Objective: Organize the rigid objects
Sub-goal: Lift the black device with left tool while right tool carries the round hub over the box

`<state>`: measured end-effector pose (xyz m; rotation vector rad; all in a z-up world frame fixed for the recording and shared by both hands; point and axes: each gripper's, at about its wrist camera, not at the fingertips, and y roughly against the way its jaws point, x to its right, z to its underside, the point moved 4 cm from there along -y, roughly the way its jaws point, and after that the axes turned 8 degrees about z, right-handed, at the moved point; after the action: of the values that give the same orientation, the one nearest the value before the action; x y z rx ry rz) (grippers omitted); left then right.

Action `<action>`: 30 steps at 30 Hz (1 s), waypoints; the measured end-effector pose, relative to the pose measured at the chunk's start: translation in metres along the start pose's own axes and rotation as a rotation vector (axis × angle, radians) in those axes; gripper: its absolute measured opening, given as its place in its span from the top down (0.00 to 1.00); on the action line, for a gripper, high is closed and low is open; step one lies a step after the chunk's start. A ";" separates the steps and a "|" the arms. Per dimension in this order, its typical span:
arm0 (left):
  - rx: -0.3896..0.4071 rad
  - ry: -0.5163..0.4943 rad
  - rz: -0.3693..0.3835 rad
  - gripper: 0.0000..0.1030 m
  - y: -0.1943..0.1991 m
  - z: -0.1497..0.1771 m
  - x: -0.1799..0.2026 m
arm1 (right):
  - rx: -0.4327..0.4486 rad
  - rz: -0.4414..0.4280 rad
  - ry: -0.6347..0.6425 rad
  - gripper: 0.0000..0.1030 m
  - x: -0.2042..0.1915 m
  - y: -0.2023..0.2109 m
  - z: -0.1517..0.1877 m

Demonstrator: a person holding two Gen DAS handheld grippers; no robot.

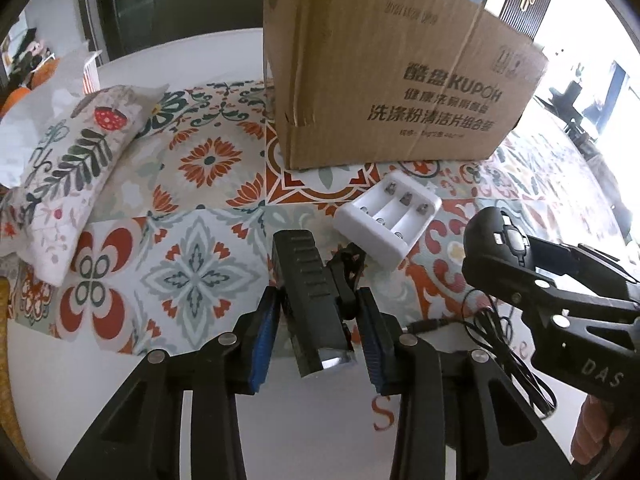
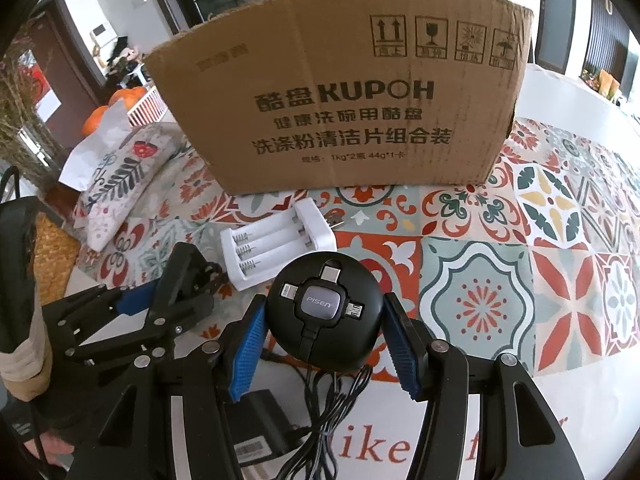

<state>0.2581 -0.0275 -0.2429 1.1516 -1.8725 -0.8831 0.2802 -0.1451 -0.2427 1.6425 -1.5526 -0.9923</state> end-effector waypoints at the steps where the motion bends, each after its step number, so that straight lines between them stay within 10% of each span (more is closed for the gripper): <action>1: 0.005 -0.002 0.000 0.63 0.003 0.000 0.001 | 0.002 -0.002 0.000 0.45 0.000 0.002 0.000; 30: 0.124 0.030 0.019 0.63 0.077 -0.004 0.007 | 0.082 -0.052 0.035 0.45 -0.024 0.059 -0.001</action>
<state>0.2288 -0.0073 -0.1738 1.2129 -1.9324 -0.7445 0.2516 -0.1257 -0.1889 1.7557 -1.5523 -0.9325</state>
